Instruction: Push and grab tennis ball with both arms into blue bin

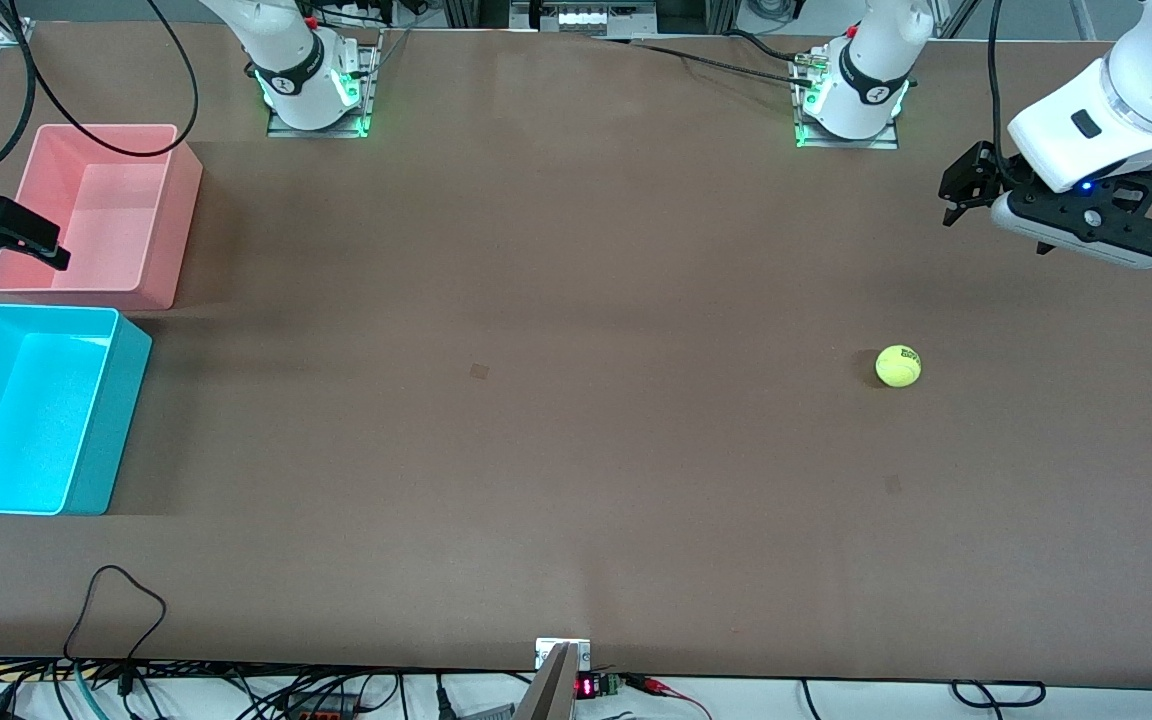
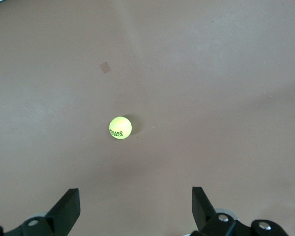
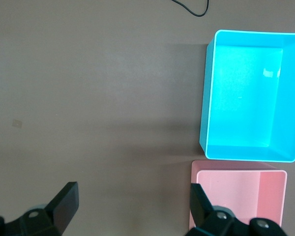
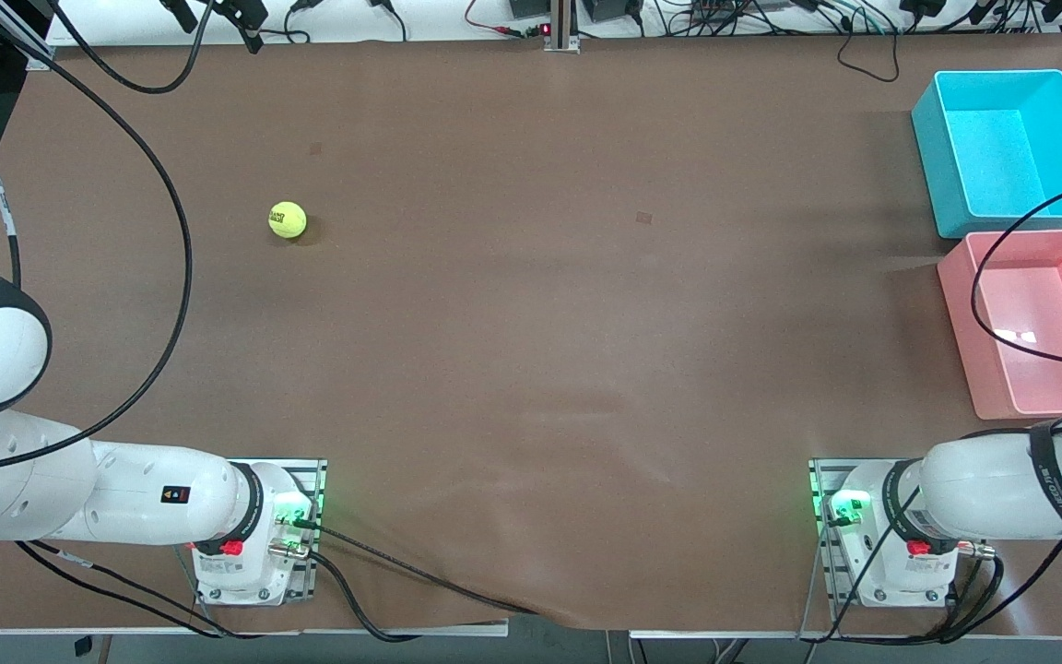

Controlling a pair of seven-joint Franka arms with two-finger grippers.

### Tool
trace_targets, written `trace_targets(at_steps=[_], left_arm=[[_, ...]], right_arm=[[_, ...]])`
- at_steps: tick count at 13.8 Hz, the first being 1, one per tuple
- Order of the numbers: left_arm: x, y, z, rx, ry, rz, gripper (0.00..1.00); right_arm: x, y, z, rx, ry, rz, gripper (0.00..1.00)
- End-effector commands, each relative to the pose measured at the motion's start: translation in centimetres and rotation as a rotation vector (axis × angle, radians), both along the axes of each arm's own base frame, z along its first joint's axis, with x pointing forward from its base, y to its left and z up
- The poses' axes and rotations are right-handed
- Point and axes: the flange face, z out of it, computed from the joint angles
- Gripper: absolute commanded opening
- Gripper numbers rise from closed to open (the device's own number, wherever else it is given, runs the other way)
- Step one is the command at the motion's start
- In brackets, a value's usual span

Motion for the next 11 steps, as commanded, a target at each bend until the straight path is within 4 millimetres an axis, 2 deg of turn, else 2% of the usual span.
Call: trace_targets(at_steps=[1, 7, 9, 11], left_arm=[[-0.1, 0.5, 0.8, 0.0, -0.015, -0.01, 1.0], [-0.5, 0.7, 0.5, 0.003, 0.023, 0.031, 1.0], [-0.5, 1.2, -0.3, 0.012, 0.06, 0.042, 1.0], [-1.6, 0.6, -1.3, 0.039, 0.156, 0.035, 1.0]], right_arm=[[-0.3, -0.1, 0.1, 0.001, -0.008, -0.012, 1.0], [-0.4, -0.1, 0.2, 0.001, -0.009, -0.01, 1.0], [-0.2, 0.0, -0.1, 0.001, -0.006, -0.009, 1.0], [-0.1, 0.0, -0.1, 0.001, -0.008, -0.009, 1.0]])
